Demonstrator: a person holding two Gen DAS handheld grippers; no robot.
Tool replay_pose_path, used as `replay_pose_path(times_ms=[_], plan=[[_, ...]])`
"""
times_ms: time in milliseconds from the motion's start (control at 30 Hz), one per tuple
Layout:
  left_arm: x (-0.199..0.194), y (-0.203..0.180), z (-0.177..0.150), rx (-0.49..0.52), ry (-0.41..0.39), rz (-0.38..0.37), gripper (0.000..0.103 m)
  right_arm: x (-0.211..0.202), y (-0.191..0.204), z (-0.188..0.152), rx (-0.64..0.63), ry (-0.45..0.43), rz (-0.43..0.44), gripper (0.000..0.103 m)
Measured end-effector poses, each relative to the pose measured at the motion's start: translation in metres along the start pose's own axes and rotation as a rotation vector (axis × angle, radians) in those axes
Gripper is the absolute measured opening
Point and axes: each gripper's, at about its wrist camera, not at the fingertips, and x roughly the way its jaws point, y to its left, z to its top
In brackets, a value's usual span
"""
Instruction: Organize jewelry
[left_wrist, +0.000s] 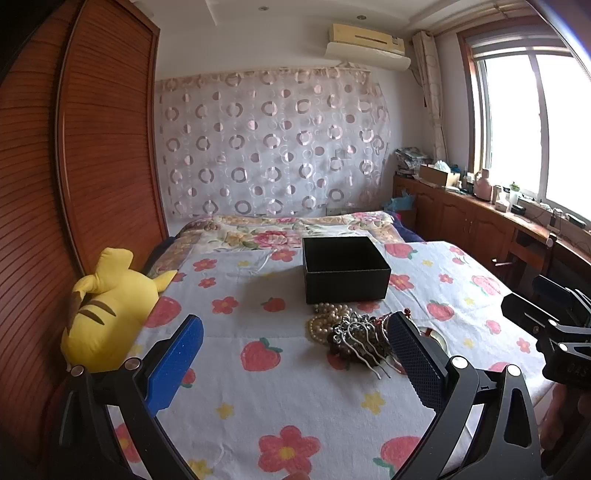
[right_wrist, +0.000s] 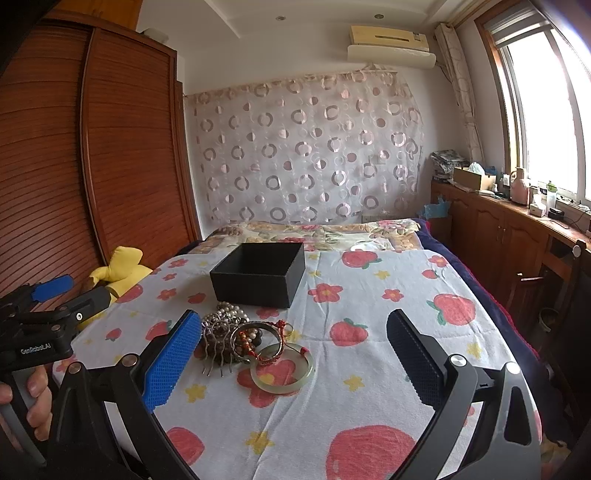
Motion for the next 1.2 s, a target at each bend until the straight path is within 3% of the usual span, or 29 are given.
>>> replay_pose_path(times_ms=[1200], plan=[[-0.0026, 0.0006, 0.0013, -0.009, -0.006, -0.001, 0.097, -0.002, 0.0009, 0.0004, -0.001, -0.004, 0.003, 0.101]])
